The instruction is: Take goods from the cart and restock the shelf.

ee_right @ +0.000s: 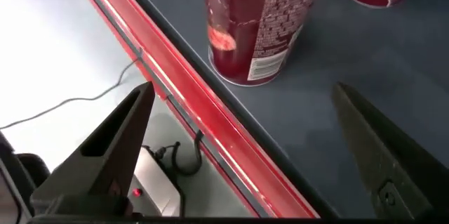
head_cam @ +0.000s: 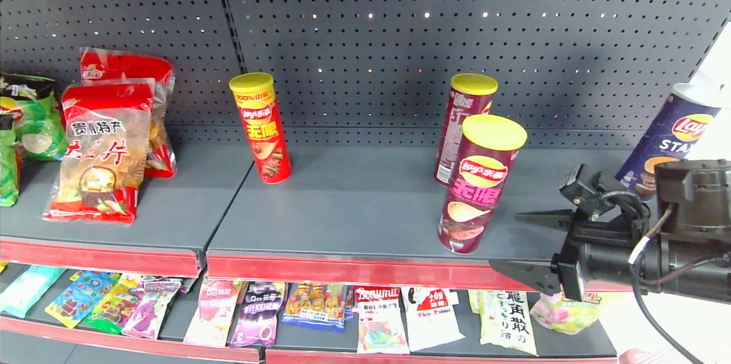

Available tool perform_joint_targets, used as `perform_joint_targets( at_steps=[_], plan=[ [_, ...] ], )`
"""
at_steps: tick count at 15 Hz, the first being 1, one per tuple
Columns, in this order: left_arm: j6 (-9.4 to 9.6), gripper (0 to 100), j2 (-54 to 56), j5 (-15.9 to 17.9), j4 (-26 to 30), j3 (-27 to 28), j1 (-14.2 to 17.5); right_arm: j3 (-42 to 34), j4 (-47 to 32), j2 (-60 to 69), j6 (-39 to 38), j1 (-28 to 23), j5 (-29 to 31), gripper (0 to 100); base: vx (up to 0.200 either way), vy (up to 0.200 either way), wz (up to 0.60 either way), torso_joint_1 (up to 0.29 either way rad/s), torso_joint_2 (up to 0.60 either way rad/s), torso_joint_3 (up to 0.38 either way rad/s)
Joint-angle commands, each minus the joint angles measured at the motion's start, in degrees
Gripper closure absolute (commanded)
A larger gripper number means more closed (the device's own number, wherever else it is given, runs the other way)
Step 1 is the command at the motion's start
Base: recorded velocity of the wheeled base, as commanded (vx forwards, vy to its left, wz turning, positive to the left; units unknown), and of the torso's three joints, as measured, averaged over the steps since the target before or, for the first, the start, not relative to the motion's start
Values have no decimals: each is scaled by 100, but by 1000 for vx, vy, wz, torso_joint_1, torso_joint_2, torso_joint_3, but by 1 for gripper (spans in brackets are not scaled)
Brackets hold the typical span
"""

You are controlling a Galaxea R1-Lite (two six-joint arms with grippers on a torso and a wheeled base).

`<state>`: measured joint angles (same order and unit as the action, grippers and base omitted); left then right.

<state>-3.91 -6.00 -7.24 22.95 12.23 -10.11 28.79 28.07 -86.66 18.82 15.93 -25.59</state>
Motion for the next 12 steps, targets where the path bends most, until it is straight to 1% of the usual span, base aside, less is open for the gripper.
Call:
perform_joint_targets(
  at_steps=[1, 7, 12],
  plan=[
    [-4, 0, 2, 3, -2, -1, 0, 47, 5, -149, -1, 85, 45, 0, 0, 0, 0, 0, 0, 0],
    [-4, 0, 2, -5, -2, -1, 0, 381, 14, -509, -19, 85, 441, 0, 0, 0, 0, 0, 0, 0],
    [-4, 0, 2, -5, -2, -1, 0, 460, 14, -659, -28, 200, 467, 0, 0, 0, 0, 0, 0, 0]
  ],
)
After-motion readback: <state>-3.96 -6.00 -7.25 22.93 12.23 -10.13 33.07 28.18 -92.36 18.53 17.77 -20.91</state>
